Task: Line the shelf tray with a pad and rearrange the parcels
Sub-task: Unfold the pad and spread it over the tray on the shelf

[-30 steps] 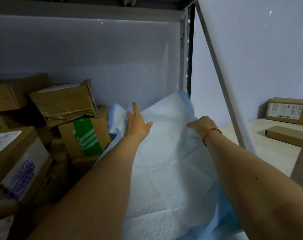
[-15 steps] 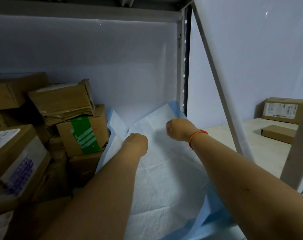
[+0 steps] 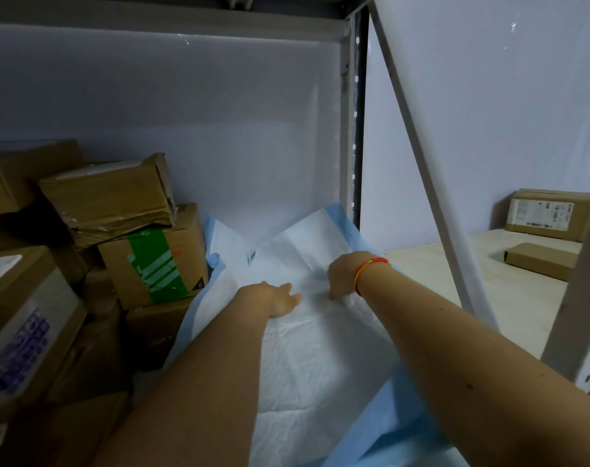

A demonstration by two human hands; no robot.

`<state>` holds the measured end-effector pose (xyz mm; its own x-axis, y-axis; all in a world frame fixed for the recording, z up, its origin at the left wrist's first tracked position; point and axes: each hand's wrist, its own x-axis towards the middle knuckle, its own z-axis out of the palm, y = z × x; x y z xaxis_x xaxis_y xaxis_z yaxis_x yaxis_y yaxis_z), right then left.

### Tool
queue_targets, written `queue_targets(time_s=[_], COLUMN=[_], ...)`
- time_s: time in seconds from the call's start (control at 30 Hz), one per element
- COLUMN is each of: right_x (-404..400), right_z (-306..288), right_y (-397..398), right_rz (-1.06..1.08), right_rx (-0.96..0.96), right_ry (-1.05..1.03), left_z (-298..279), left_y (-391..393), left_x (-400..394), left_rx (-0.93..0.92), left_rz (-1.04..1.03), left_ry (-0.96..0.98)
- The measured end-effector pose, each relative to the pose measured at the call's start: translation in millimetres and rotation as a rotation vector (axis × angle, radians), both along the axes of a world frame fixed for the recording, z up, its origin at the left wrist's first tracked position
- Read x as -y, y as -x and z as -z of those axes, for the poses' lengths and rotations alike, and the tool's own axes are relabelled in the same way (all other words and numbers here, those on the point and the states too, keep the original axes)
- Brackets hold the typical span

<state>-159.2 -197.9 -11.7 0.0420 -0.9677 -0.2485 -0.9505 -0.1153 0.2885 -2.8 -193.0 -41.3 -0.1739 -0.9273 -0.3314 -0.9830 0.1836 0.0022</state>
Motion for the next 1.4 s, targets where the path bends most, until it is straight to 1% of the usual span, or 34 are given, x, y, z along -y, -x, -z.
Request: queue_targets(time_s=[0.07,0.17,0.27,0.37,0.5,0.6,0.67,0.73,0.93,0.97,1.03,1.07,1.13,1.17,1.23,1.3,1.4], right_x=[-2,-9,-13,-25,-55,-78,-95,-113,-163,-172,-186,-193,-208,-213,-218,-217,-220], right_z=[-4,-12,-25,-41,-58,-64,-66,-68,-71,-72,-72,-72,-72,-70,-64,-58,-51], right_y=[2,7,11,18,26,27,26,24,22,24,32,35,39,42,50,60,65], right_rz=[0.011,0.006,0.021,0.092,0.138,0.121,0.108,0.082,0.039,0.033,0.006,-0.015,-0.034,-0.056,-0.115,-0.113,-0.136], right_rx=[0.029,0.131,0.204,0.302,0.342,0.334,0.328,0.331,0.355,0.350,0.310,0.248,0.117,0.054,-0.010,0.047,0.182], right_ry=[0.028,0.018,-0.029,-0.081,-0.078,-0.066,-0.067,-0.066,-0.092,-0.107,-0.122,-0.108,-0.059,-0.047,-0.026,0.046,0.239], left_z=[5,10,8,3,-21,-40,-49,-56,-72,-73,-73,-71,-65,-63,-61,-61,-61], left_y=[1,4,7,13,27,38,43,49,63,64,65,66,68,67,64,57,46], left_x=[4,7,0,-5,-33,-57,-74,-93,-148,-159,-180,-186,-198,-203,-211,-221,-232], left_rx=[-0.008,-0.039,-0.067,-0.045,0.036,0.025,-0.072,-0.221,-0.532,-0.568,-0.572,-0.551,-0.506,-0.511,-0.595,-0.697,-0.779], left_rz=[0.008,0.027,0.043,0.056,0.158,0.174,0.123,0.053,-0.044,-0.053,-0.044,-0.017,0.064,0.093,0.105,0.080,0.024], left_ry=[0.004,0.005,0.010,0.031,0.099,0.122,0.083,0.011,-0.129,-0.164,-0.207,-0.192,-0.063,0.026,0.142,0.195,0.223])
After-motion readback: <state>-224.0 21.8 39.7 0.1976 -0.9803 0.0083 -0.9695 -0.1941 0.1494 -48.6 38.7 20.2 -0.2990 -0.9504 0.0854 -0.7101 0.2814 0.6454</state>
